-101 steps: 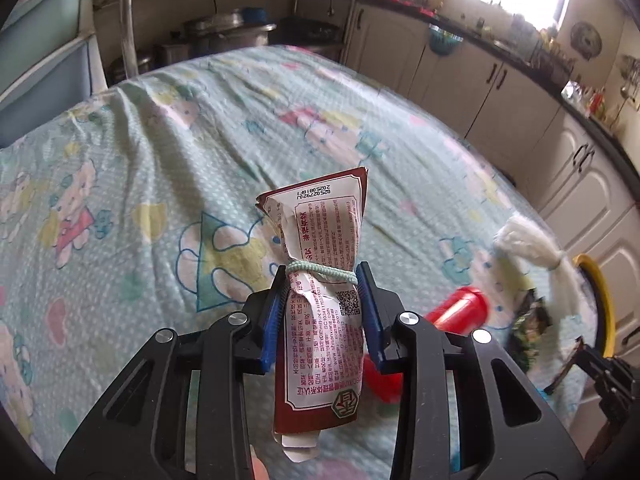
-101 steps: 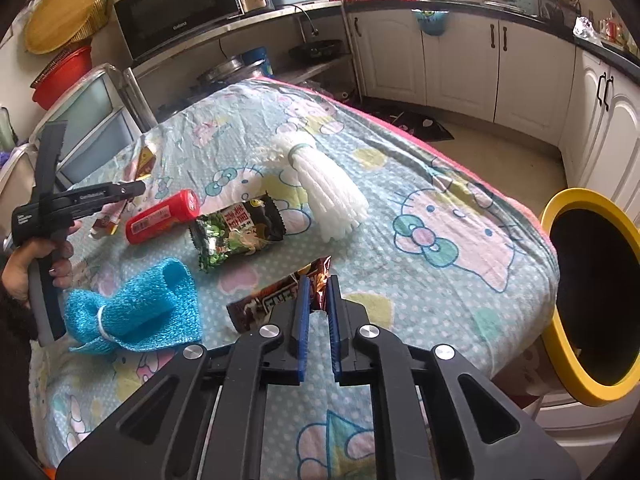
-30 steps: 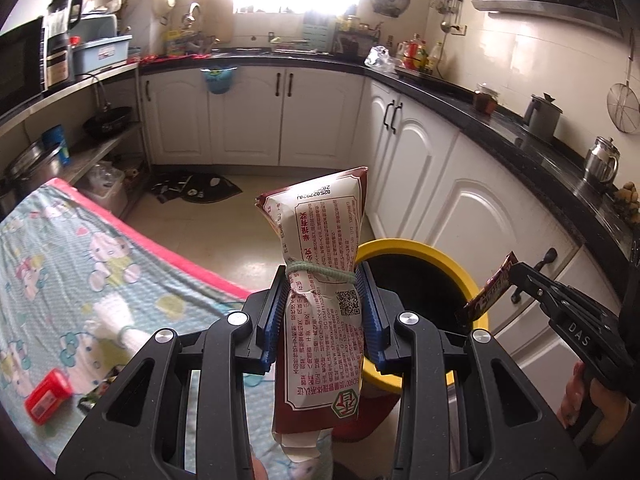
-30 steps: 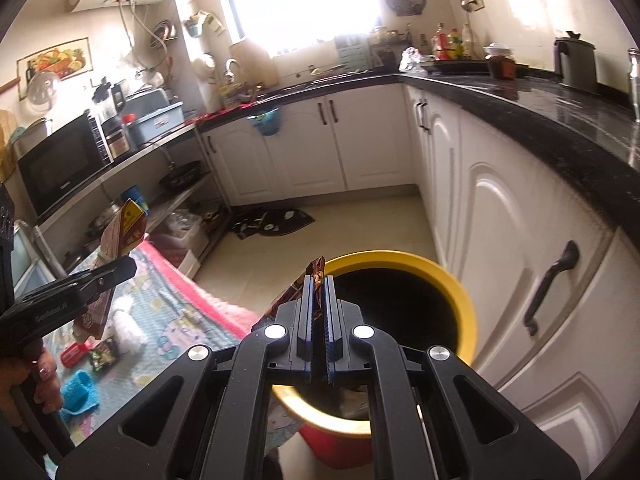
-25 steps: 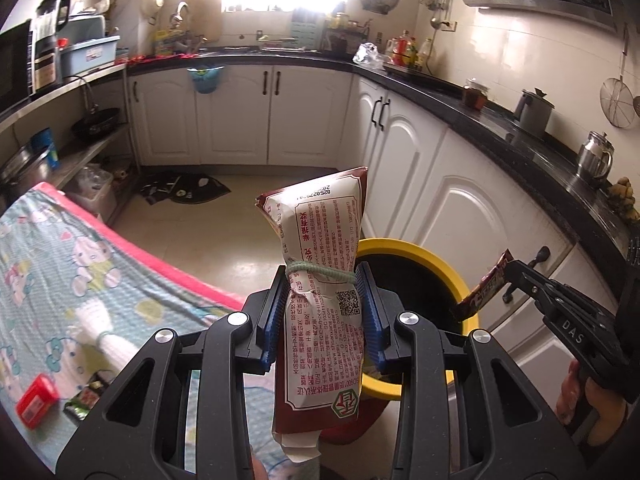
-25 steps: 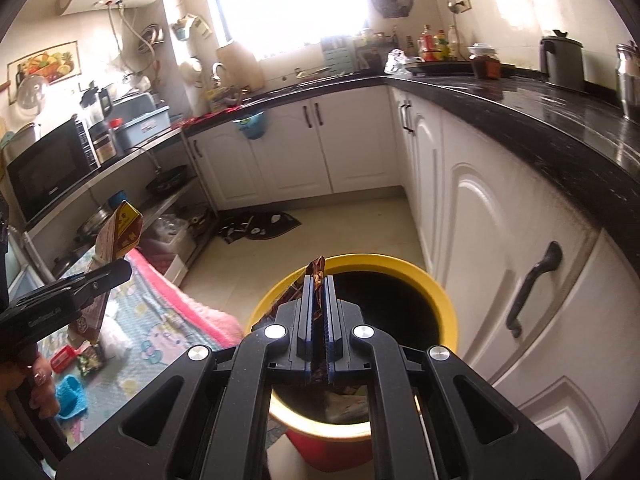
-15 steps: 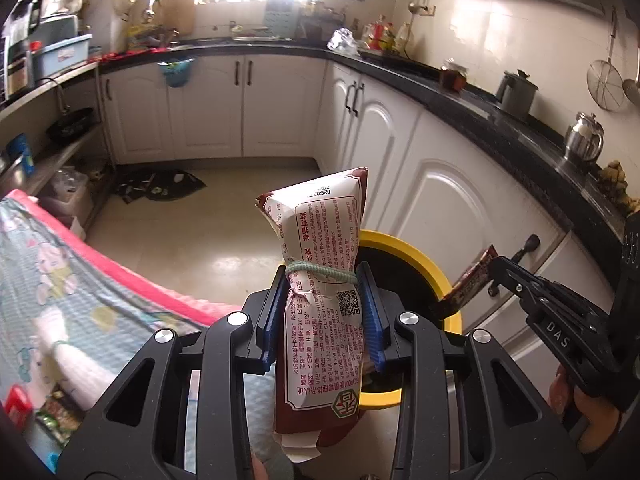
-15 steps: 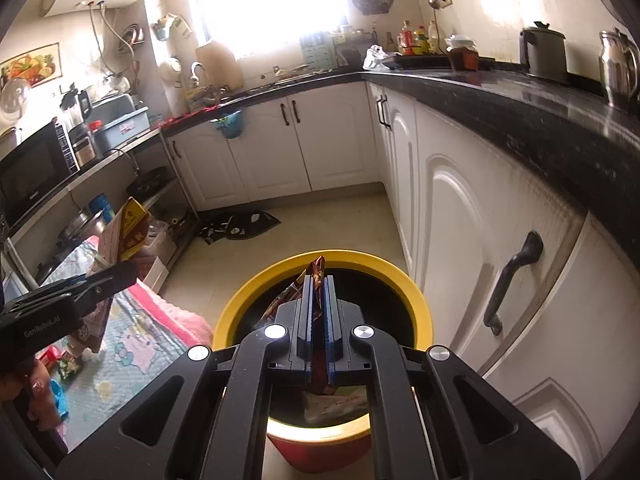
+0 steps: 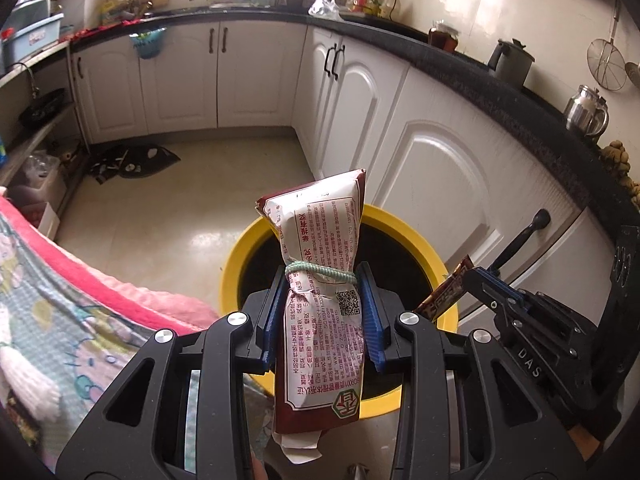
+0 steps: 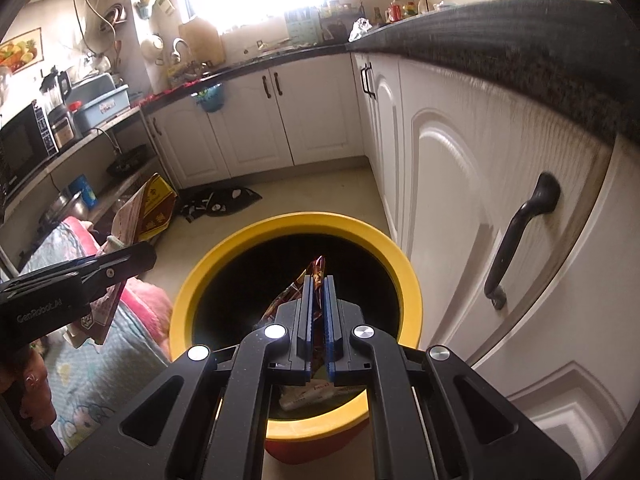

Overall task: Collect trash
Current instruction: 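Carry both items over the yellow bin and open both tools to drop them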

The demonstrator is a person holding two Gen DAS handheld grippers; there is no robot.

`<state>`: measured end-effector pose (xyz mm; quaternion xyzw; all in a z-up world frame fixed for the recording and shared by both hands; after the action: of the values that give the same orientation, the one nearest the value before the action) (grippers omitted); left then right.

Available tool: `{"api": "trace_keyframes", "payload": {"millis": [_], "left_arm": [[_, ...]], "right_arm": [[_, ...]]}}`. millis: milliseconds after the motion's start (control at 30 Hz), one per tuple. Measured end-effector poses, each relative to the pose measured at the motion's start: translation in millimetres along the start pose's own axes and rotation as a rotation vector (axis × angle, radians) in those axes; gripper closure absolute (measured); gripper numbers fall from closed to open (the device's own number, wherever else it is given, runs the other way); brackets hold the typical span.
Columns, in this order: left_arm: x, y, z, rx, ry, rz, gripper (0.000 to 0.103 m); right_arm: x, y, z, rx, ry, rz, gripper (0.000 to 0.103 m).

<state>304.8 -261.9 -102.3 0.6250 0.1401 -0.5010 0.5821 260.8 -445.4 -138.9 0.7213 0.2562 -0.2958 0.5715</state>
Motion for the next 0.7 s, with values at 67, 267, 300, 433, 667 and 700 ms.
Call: {"api": "trace_keyframes", "payload": {"millis": [67, 267, 300, 433, 667, 700], "left_arm": [[7.8, -1.9, 0.6, -0.001, -0.009, -0.016, 0.076], [27.7, -7.5, -1.1, -0.019, -0.025, -0.053, 0.076], [30.8, -8.1, -1.8, -0.023, -0.028, -0.059, 0.075], [40.9, -10.6, -3.4, -0.034, -0.04, -0.074, 0.075], [45.0, -12.0, -7.3, -0.037, -0.025, -0.079, 0.055], [44.2, -12.0, -7.8, -0.036, -0.019, -0.077, 0.053]], "right_arm": [[5.0, -1.3, 0.2, -0.003, -0.002, -0.01, 0.098], [20.2, -6.6, 2.3, -0.005, -0.018, -0.042, 0.098], [22.6, -7.6, 2.9, -0.005, -0.02, -0.047, 0.097], [31.5, -10.6, 5.2, 0.0, -0.021, -0.069, 0.094], [42.1, -15.3, 12.0, 0.016, -0.027, -0.101, 0.081], [41.6, -16.1, 12.1, 0.019, -0.027, -0.104, 0.08]]}}
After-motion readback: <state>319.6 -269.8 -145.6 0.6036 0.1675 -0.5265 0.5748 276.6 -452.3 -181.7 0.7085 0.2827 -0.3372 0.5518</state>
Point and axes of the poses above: each gripper's, at about its wrist camera, not at the fingertips, and x roughly the way its jaws point, z to its right, y to its top, the point moved 5 cm from there along x, roughly the way its jaws point, and after that the axes turned 7 degrees about -z, right-handed, at the moved point
